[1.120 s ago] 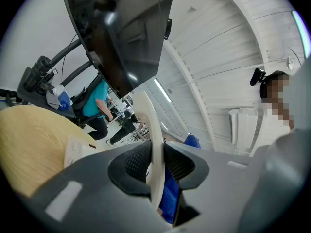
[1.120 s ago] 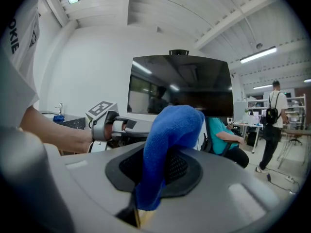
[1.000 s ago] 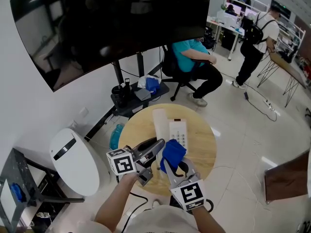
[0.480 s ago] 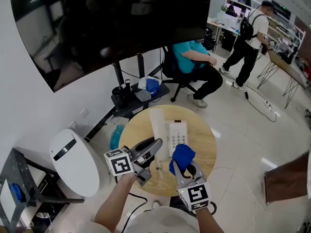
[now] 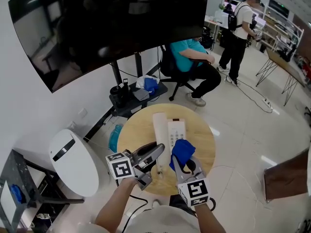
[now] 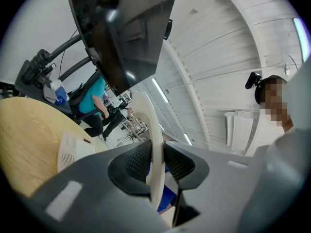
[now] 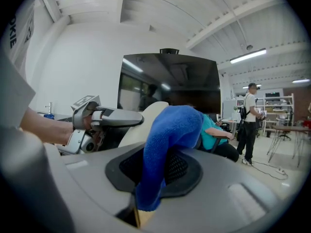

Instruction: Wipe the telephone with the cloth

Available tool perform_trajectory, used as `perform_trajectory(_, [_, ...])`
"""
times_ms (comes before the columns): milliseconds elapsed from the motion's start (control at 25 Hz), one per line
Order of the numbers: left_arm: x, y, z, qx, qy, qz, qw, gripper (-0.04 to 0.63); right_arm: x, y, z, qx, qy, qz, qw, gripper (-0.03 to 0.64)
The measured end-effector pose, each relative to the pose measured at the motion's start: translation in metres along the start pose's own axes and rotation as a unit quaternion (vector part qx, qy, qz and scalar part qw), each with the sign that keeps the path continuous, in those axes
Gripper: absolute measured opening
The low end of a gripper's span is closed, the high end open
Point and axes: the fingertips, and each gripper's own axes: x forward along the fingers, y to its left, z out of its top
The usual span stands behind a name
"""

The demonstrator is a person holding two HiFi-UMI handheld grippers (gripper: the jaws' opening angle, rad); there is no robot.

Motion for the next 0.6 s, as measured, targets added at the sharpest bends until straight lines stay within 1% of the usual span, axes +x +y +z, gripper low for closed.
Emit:
perform_trajectory(200, [0.002,-0.004,-0.008,0.001,0.014,-0.005,0.9999,0.079,0.002,-0.004,0.01,0.012,-0.013,-0.001,1.0,0.061])
perform_trajectory(600, [0.005,-0.006,-0.024,0.0,0.032,-0.012,0.9994,0.079,0.01,-0.017,0.024,0.008,-0.029,-0.006,1.0,0.061])
